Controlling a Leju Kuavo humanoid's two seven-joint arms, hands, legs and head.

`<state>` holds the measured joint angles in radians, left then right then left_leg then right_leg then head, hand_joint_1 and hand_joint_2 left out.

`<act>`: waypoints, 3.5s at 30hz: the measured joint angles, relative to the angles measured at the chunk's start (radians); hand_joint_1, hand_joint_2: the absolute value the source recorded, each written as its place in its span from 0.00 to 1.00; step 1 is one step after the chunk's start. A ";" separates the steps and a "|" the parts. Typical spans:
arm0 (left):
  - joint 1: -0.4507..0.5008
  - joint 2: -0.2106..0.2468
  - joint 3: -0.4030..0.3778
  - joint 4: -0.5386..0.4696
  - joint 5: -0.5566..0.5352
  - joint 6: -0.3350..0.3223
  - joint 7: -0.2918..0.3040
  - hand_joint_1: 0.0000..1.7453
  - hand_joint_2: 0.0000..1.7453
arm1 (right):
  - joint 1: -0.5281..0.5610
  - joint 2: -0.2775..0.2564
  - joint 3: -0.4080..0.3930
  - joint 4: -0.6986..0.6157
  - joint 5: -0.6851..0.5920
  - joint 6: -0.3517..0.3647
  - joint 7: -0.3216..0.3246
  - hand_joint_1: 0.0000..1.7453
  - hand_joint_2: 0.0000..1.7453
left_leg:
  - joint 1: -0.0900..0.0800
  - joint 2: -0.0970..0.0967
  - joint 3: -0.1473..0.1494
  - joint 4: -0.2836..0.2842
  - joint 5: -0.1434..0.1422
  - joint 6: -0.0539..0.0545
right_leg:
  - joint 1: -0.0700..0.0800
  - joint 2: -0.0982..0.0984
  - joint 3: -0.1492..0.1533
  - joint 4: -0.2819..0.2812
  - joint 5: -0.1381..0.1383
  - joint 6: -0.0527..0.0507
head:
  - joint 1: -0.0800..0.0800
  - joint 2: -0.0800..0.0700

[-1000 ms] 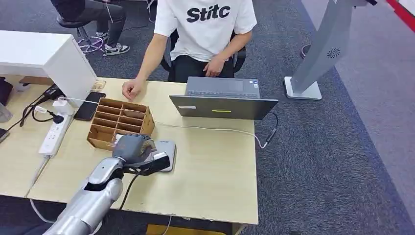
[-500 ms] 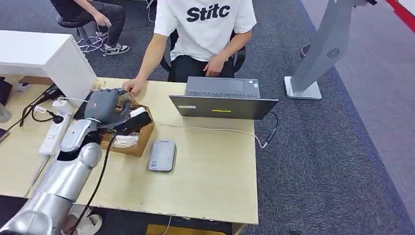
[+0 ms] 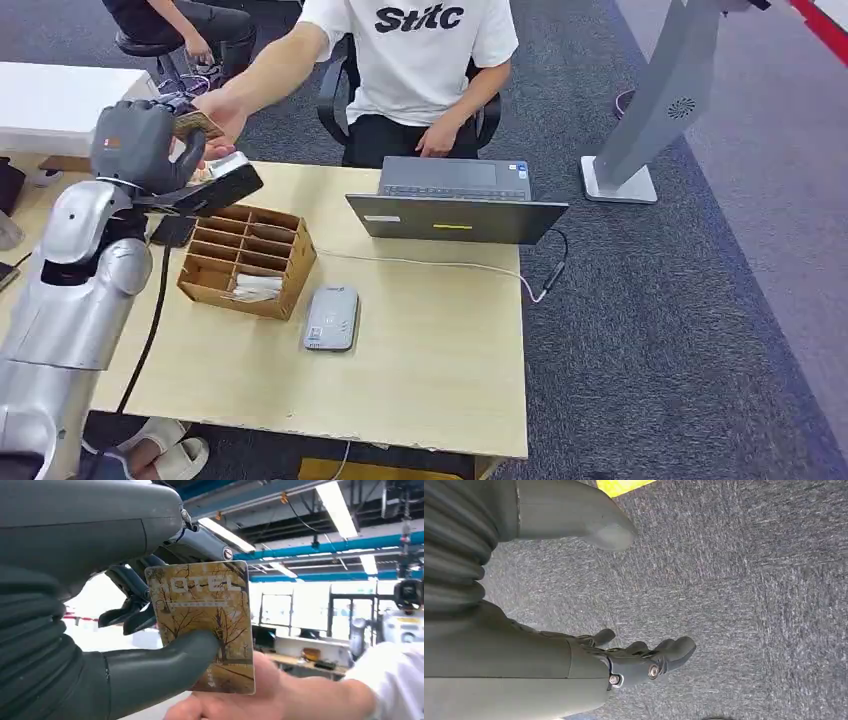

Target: Pass the card to the sensor for recognition and then transmit it.

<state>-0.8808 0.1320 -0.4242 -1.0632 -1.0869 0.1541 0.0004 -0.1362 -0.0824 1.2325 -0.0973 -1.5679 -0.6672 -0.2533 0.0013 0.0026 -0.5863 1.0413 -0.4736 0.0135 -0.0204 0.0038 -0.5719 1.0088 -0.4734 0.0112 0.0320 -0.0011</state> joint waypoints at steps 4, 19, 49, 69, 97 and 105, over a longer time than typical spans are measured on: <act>-0.006 0.014 0.016 0.000 -0.022 0.050 -0.001 1.00 1.00 | 0.000 0.000 0.000 0.000 0.000 0.000 0.008 0.00 1.00 | 0.000 0.000 0.000 0.000 0.000 0.000 | 0.000 0.000 0.000 0.000 0.000 0.000 | 0.000 0.000; 0.060 -0.050 0.019 -0.058 -0.064 0.137 -0.023 0.00 1.00 | -0.002 0.007 0.000 0.000 0.000 -0.003 0.003 0.00 1.00 | 0.000 -0.001 -0.002 0.000 0.000 0.000 | -0.001 -0.001 -0.001 0.000 0.000 0.000 | 0.000 0.000; 0.168 -0.039 -0.132 -0.175 0.161 -0.271 -0.060 0.00 1.00 | 0.005 0.014 0.001 0.000 0.019 -0.016 0.063 0.00 1.00 | 0.000 0.000 -0.002 0.000 0.000 0.000 | 0.000 0.000 -0.003 0.000 0.000 0.000 | 0.000 0.000; 0.150 0.218 -0.317 -0.145 0.335 -0.457 0.003 0.00 1.00 | 0.010 0.014 0.080 0.001 0.060 -0.018 0.126 0.00 1.00 | 0.000 0.003 -0.003 -0.001 0.000 -0.001 | 0.000 0.003 -0.005 0.000 0.001 -0.001 | 0.000 0.000; 0.287 0.295 -0.362 -0.067 0.335 -0.383 0.031 0.00 1.00 | 0.009 0.014 0.139 0.001 0.088 -0.016 0.156 0.00 1.00 | 0.000 0.002 -0.004 -0.001 0.000 -0.001 | 0.000 0.002 -0.006 0.000 0.001 -0.001 | 0.000 0.000; 0.310 0.274 -0.362 -0.031 0.200 -0.254 0.064 0.00 1.00 | 0.008 0.014 0.155 0.001 0.080 -0.015 0.156 0.00 1.00 | 0.000 0.002 -0.004 -0.001 0.000 -0.001 | 0.000 0.002 -0.006 0.000 0.001 -0.001 | 0.000 0.000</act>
<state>-0.5710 0.4059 -0.7866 -1.0937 -0.8870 -0.0998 0.0648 -0.1278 -0.0683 1.3871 -0.0965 -1.4877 -0.6825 -0.0969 0.0016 0.0048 -0.5906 1.0406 -0.4733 0.0130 -0.0201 0.0056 -0.5776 1.0089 -0.4728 0.0102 0.0320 -0.0011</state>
